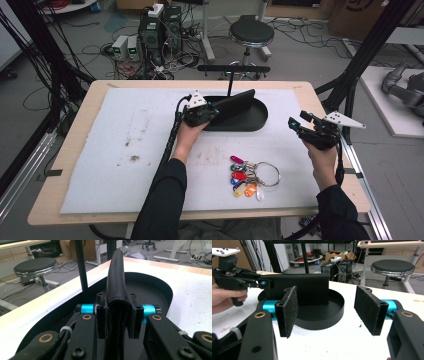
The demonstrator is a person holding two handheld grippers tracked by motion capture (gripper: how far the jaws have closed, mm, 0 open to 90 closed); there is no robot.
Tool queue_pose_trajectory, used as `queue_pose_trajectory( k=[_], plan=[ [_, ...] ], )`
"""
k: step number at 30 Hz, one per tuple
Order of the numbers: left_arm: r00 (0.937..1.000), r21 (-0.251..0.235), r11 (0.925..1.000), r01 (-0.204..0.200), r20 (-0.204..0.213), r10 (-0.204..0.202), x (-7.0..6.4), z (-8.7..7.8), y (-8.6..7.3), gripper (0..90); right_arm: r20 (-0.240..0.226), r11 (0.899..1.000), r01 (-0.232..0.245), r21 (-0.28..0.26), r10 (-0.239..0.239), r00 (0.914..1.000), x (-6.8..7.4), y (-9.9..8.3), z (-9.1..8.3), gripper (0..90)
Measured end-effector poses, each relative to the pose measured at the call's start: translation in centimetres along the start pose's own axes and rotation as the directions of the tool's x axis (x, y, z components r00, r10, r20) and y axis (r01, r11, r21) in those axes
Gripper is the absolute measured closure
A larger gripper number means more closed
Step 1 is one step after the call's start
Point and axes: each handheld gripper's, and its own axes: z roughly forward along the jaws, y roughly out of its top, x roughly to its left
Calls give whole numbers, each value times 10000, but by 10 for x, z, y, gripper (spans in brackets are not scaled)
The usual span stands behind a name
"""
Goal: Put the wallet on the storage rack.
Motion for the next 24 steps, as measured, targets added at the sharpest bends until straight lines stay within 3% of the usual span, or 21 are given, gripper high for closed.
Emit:
queue_pose_trajectory(
  k=[6,12,14,19,22,24],
  plan=[
    [9998,315,9994,-174,-126,178,1,0,-1,712,-1,10000,-13,2,13,10000,0,0,0,366],
    [9995,483,9988,-25,-322,40,1,0,-2,651,2,10000,-44,15,44,10000,-1,0,0,365],
    [9985,627,9980,-95,-539,129,0,0,-1,599,-12,10000,-35,36,35,10000,-1,0,0,365],
    [9953,886,9948,500,-866,-423,1,-1,-2,413,-30,10000,45,41,-45,10000,0,0,0,364],
    [9941,1032,9934,491,-1019,-385,2,-2,-2,323,-36,10000,21,64,-21,10000,1,0,0,364],
    [9933,1210,9919,385,-1127,-248,1,-3,-1,313,-35,10000,27,67,-27,10000,1,0,0,364]
  ],
)
